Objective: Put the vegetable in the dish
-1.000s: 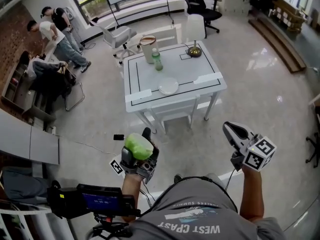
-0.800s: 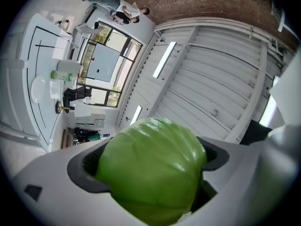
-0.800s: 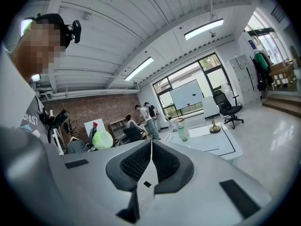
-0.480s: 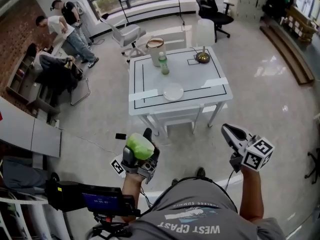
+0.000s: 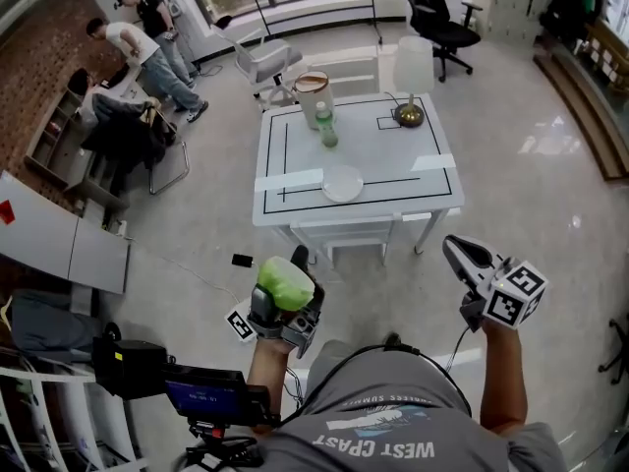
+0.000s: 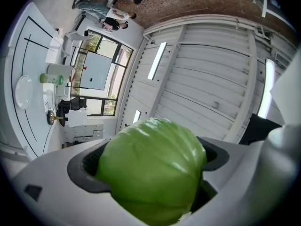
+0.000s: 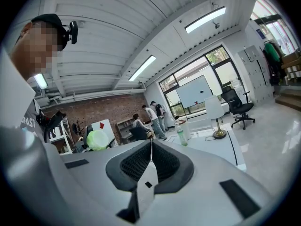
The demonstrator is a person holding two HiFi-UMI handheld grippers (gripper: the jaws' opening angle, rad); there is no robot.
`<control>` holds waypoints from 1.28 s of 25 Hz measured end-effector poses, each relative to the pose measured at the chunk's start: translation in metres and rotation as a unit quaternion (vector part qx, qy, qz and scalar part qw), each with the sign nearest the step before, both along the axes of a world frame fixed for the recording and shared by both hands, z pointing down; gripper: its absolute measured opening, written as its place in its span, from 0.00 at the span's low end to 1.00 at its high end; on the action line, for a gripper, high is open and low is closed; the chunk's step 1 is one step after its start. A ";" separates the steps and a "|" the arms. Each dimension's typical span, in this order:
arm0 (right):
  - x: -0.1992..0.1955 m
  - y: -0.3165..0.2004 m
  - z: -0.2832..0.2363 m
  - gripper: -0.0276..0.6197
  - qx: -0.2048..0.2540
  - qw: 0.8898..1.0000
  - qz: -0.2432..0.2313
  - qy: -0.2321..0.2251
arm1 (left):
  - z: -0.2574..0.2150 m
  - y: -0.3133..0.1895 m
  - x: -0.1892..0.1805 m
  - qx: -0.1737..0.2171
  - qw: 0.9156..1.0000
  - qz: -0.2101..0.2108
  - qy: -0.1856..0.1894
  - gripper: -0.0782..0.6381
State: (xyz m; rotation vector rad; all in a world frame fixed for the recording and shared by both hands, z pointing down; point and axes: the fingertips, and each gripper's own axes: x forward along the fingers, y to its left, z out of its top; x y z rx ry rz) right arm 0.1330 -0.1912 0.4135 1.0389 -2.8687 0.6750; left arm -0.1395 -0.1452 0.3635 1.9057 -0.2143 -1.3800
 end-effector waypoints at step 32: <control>-0.061 -0.056 0.023 0.06 -0.045 0.995 0.085 -0.026 | 0.041 -0.103 -0.061 -0.067 0.995 0.075 -0.011 0.88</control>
